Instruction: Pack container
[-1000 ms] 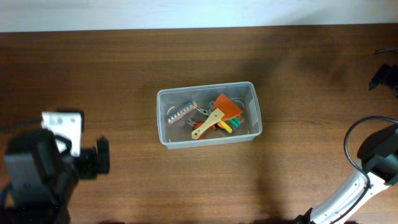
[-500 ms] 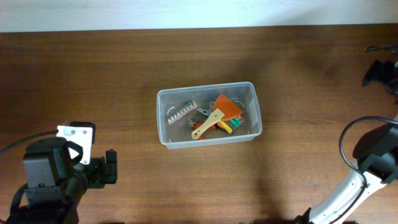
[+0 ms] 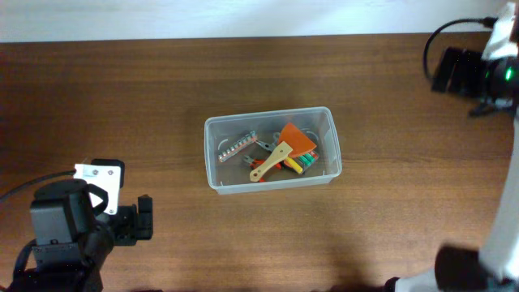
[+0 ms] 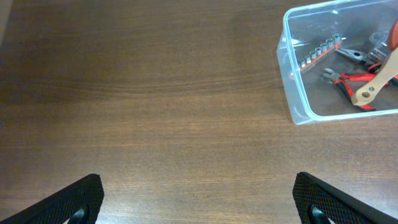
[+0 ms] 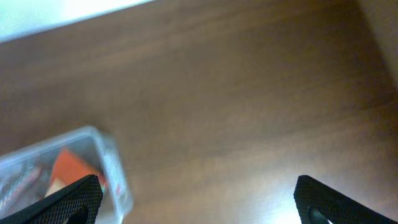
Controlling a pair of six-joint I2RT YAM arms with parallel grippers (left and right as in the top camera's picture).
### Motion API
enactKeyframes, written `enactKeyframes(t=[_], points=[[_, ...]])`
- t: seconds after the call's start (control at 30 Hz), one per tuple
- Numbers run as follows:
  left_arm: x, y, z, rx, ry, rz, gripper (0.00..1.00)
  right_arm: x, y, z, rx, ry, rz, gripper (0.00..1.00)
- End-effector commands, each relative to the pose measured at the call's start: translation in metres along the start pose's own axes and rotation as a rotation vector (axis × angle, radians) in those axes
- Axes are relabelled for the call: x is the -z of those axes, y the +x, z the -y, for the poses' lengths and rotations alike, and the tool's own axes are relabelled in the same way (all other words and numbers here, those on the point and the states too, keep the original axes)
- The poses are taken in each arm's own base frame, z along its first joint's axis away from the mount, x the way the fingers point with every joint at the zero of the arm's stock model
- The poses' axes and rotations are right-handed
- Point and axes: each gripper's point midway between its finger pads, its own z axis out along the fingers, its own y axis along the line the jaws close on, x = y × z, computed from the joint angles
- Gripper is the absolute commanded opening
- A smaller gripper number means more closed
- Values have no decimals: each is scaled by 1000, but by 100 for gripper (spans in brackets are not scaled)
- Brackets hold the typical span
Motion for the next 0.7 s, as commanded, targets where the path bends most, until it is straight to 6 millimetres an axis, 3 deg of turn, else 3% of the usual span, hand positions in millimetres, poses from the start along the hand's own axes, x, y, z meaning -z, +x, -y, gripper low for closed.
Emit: enactKeyframes(t=[0.0, 0.2, 0.37, 0.57, 0.67], points=[[1, 0, 2, 15, 13, 5, 99, 3, 59, -14, 52, -22, -103, 99], [1, 0, 2, 15, 13, 5, 99, 6, 169, -2, 64, -14, -226, 99], [1, 0, 2, 15, 13, 5, 99, 10, 230, 6, 66, -12, -229, 99], [1, 0, 2, 15, 13, 5, 99, 38, 235, 15, 89, 6, -53, 92], [1, 0, 2, 15, 12, 5, 99, 45, 224, 14, 99, -2, 42, 91]])
